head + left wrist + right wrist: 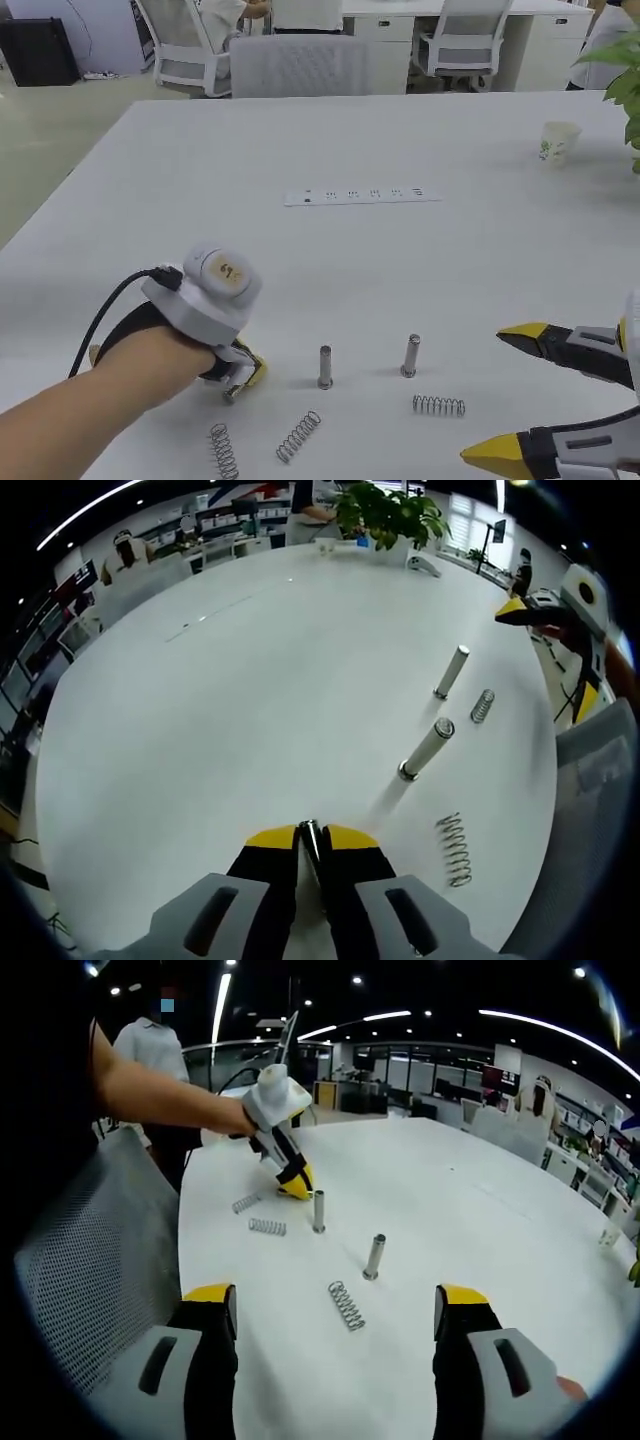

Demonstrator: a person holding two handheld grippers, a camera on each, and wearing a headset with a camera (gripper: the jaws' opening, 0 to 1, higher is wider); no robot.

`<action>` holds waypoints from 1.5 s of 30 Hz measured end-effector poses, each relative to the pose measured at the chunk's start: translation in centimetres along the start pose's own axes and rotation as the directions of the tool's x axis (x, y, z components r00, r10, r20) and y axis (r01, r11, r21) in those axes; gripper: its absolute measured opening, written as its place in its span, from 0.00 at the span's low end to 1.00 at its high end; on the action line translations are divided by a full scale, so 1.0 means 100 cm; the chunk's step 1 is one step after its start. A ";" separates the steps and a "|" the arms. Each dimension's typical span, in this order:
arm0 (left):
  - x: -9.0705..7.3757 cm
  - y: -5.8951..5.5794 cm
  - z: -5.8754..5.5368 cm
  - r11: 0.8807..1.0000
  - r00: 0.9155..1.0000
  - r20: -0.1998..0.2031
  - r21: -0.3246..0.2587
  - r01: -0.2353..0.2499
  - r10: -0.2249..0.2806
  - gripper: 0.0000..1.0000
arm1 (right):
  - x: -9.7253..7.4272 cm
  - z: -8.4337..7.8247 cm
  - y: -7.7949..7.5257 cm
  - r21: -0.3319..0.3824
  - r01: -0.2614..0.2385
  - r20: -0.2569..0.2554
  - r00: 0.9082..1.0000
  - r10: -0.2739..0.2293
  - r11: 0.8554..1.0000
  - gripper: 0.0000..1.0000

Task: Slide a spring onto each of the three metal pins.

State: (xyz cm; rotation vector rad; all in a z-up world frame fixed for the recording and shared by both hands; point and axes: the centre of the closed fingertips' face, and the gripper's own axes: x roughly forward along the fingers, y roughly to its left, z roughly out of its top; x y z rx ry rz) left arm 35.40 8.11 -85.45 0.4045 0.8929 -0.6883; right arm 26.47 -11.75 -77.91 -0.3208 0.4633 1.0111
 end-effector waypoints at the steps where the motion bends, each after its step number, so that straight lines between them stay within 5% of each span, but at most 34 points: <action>1: 0.000 0.000 0.000 1.000 1.000 0.001 -0.001 0.001 -0.001 0.01 | 0.000 0.000 0.000 0.001 0.001 0.001 1.000 -0.001 1.000 0.81; 8: -0.002 0.000 0.000 1.000 1.000 0.004 -0.015 0.005 -0.005 0.00 | 0.001 0.002 0.001 0.000 0.001 0.001 1.000 -0.001 1.000 0.81; 27: -0.034 -0.001 0.011 0.996 0.994 0.113 -0.084 0.005 0.005 0.00 | 0.001 0.007 0.005 -0.018 -0.003 0.002 1.000 0.003 1.000 0.81; 45: -0.053 0.001 0.000 0.993 0.986 0.164 -0.122 0.006 0.014 0.00 | -0.001 0.011 0.005 -0.018 0.009 0.013 1.000 -0.009 1.000 0.81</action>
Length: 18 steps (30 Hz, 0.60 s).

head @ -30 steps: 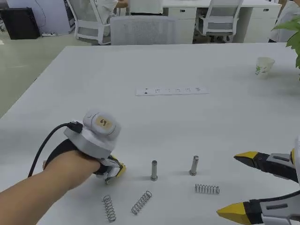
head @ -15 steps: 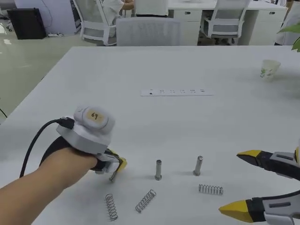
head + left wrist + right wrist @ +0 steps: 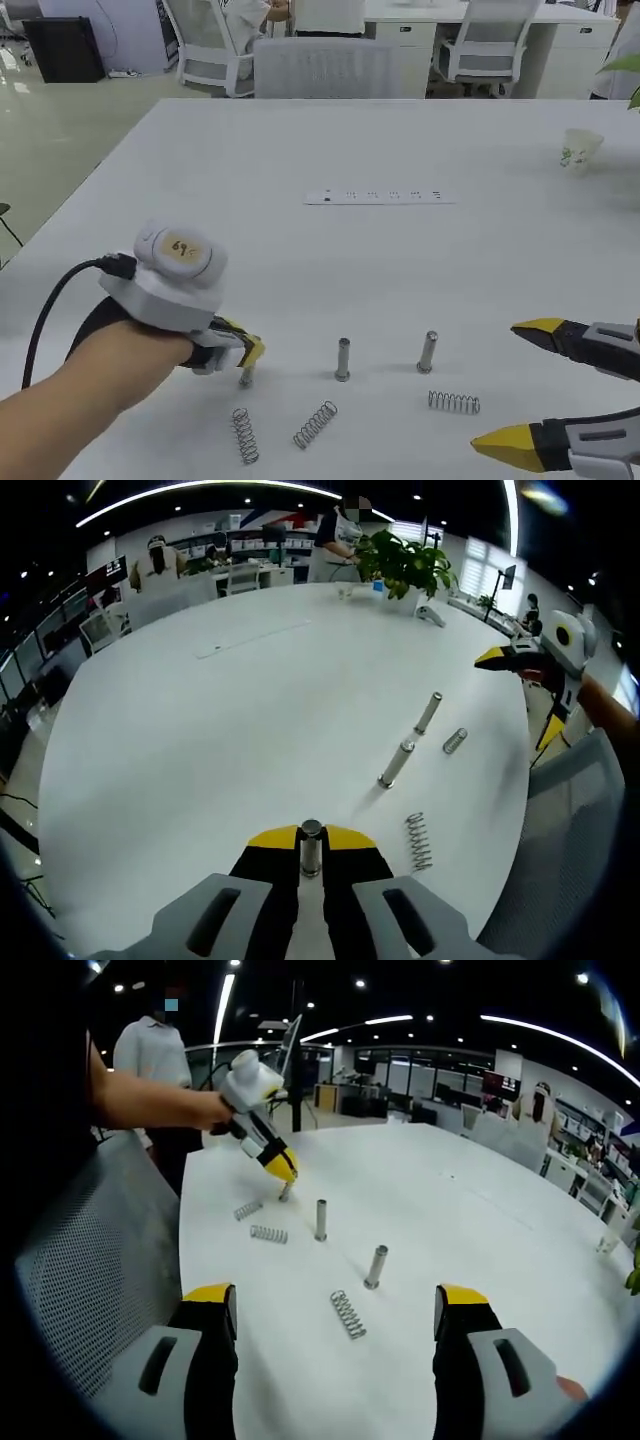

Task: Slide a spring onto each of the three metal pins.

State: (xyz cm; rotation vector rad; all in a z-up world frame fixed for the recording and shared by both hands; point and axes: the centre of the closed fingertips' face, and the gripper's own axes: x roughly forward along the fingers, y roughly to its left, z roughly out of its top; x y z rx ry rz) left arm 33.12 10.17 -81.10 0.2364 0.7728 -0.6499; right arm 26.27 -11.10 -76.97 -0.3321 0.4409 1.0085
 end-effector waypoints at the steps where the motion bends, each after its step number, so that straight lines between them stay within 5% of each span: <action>1: -0.001 0.000 0.000 1.000 1.000 0.002 -0.002 0.000 0.000 0.00 | 0.000 0.000 0.000 0.000 0.001 0.000 1.000 -0.001 1.000 0.81; 18: -0.003 0.000 -0.002 1.000 0.999 0.031 -0.026 0.009 -0.008 0.00 | 0.001 0.002 0.001 -0.003 0.001 -0.002 1.000 -0.001 1.000 0.81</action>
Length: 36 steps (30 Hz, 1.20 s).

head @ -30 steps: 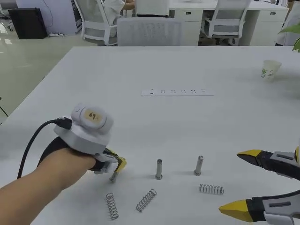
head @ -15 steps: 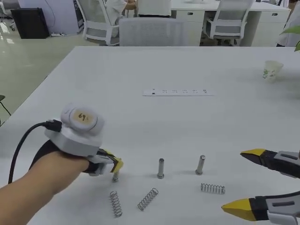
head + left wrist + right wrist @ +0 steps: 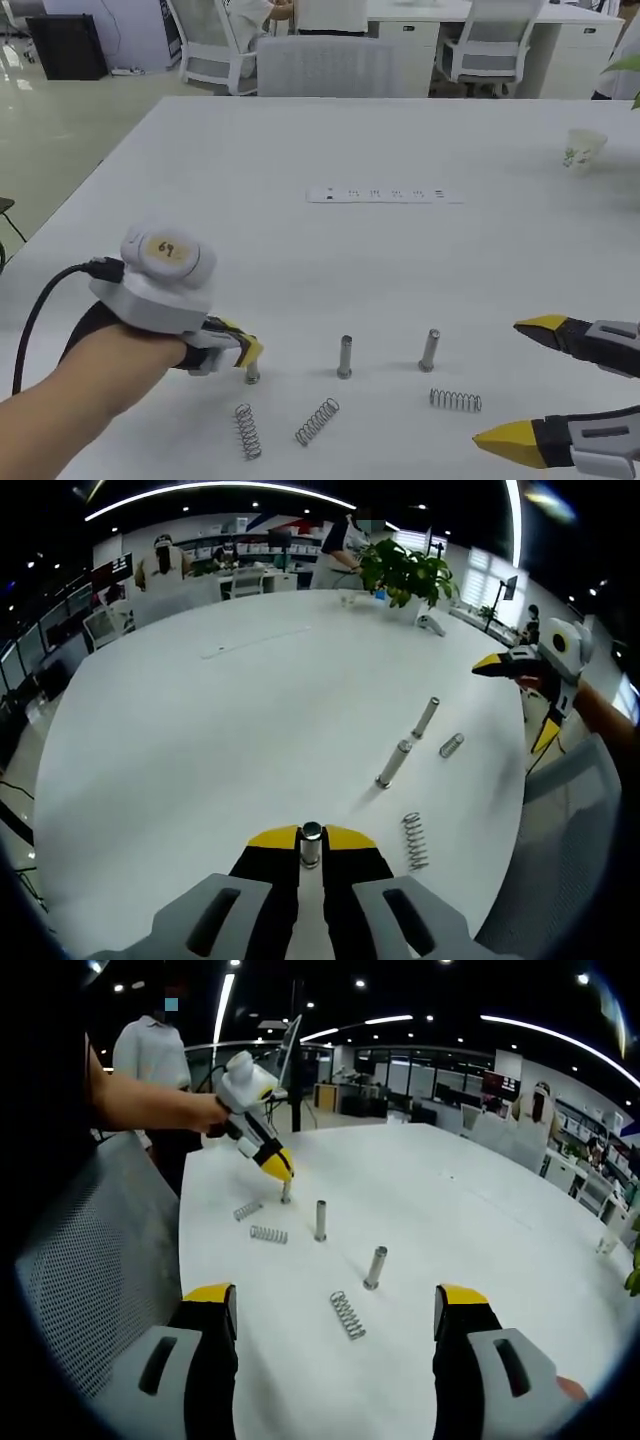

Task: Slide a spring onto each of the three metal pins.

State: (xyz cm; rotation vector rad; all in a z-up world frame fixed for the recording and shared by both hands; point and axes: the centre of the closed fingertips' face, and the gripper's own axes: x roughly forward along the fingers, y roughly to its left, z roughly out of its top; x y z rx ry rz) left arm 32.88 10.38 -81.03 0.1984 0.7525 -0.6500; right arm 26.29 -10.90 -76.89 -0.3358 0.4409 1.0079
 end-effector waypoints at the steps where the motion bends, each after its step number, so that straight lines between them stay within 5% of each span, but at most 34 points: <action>1: 0.000 -0.001 0.000 1.000 1.000 0.002 0.007 -0.002 0.002 0.00 | 0.000 0.000 0.000 0.001 0.000 0.000 1.000 0.000 1.000 0.81; 36: -0.001 -0.002 -0.002 0.999 1.000 0.005 0.033 -0.001 0.001 0.06 | -0.003 0.000 -0.003 -0.012 -0.006 -0.014 1.000 0.006 1.000 0.81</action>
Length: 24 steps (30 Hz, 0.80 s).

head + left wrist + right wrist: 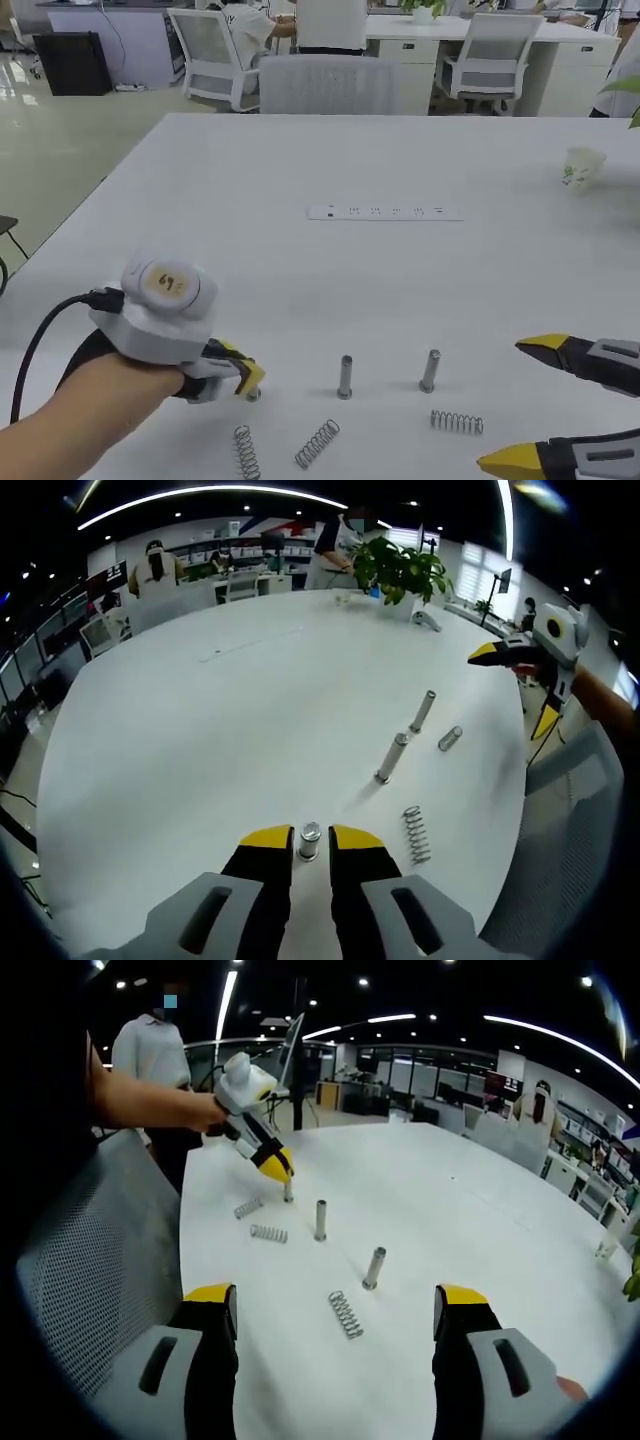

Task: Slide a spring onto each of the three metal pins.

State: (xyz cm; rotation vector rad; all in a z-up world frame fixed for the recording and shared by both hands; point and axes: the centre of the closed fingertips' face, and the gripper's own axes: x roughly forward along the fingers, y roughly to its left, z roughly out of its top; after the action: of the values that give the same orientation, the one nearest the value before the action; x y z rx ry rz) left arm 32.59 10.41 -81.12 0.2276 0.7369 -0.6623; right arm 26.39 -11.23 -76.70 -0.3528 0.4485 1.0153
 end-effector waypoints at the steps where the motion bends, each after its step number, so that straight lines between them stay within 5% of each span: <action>1: 0.000 0.000 0.000 1.000 1.000 0.000 -0.001 0.000 0.000 0.07 | 0.000 0.000 0.000 0.000 0.000 0.001 1.000 0.000 1.000 0.81; 24: -0.017 0.003 0.001 1.000 0.999 0.053 -0.023 0.000 0.001 0.28 | 0.001 0.003 0.001 -0.007 -0.003 -0.003 1.000 0.003 1.000 0.81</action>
State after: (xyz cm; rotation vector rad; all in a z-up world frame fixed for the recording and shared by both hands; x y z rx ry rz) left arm 31.88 11.39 -79.83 0.1889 0.6929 -0.6565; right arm 26.37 -10.97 -76.53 -0.3600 0.4482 1.0193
